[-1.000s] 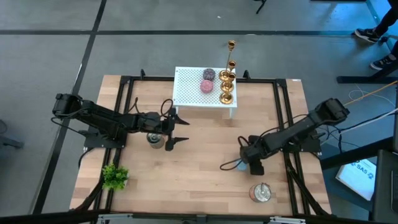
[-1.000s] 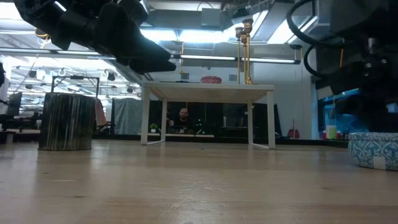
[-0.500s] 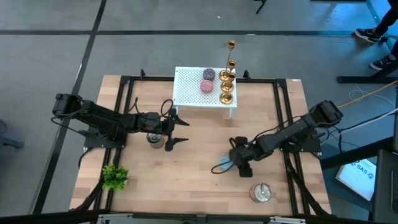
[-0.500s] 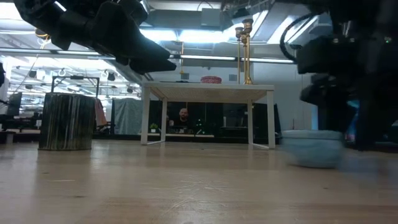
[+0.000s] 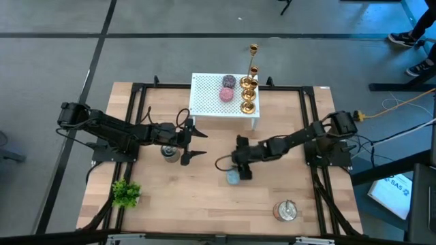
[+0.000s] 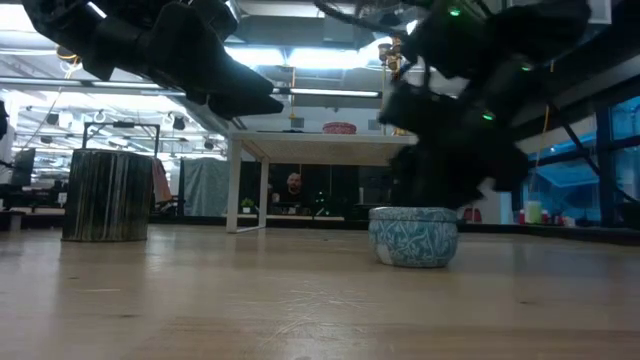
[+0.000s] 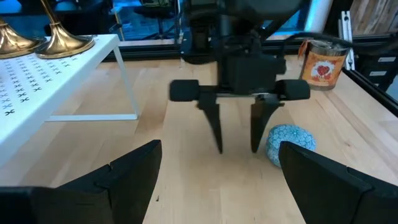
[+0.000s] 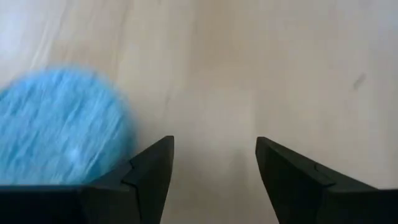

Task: Pick & Place candle stick holders
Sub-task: Put the small blue scented candle on the shelf

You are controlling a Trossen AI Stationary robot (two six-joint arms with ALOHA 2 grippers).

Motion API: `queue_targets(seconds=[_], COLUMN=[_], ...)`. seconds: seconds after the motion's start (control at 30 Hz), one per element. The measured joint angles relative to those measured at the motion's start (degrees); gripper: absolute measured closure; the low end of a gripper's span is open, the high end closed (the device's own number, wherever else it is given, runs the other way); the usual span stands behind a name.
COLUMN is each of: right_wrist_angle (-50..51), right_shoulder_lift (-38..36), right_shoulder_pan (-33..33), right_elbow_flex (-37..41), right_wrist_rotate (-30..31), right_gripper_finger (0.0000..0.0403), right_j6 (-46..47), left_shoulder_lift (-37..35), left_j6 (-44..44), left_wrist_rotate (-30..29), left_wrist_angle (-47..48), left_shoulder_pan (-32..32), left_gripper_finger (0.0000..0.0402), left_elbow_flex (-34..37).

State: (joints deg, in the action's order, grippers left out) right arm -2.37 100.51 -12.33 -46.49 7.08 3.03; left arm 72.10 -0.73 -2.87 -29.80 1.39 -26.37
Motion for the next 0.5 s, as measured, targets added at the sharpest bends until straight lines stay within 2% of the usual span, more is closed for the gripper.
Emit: queue_targets(seconds=[0.13, 0.27, 0.4, 0.5], right_wrist_angle=[0.23, 9.75, 21.30, 26.11], right_shoulder_lift=[-0.13, -0.32, -0.44, -0.46], right_shoulder_pan=[2.13, 3.96, 4.41, 3.02], right_elbow_flex=[-3.82, -9.58, -15.58, -17.12], right_wrist_rotate=[-0.21, -0.38, -4.89, -6.92], right_gripper_finger=[0.0171, 0.0171, 0.0171, 0.0171], right_j6=[-6.93, -8.97, -8.46, -8.22], left_shoulder_lift=[0.00, 0.00, 0.00, 0.00], left_j6=[0.00, 0.00, -0.01, -0.02], left_wrist_rotate=[0.00, -0.02, -0.02, -0.02], left_wrist_angle=[-0.30, -0.48, -0.48, -0.46], left_shoulder_pan=[0.02, 0.00, 0.01, 0.00], left_gripper_finger=[0.0080, 0.0080, 0.0080, 0.0079], left_elbow_flex=[0.00, 0.00, 0.00, 0.00])
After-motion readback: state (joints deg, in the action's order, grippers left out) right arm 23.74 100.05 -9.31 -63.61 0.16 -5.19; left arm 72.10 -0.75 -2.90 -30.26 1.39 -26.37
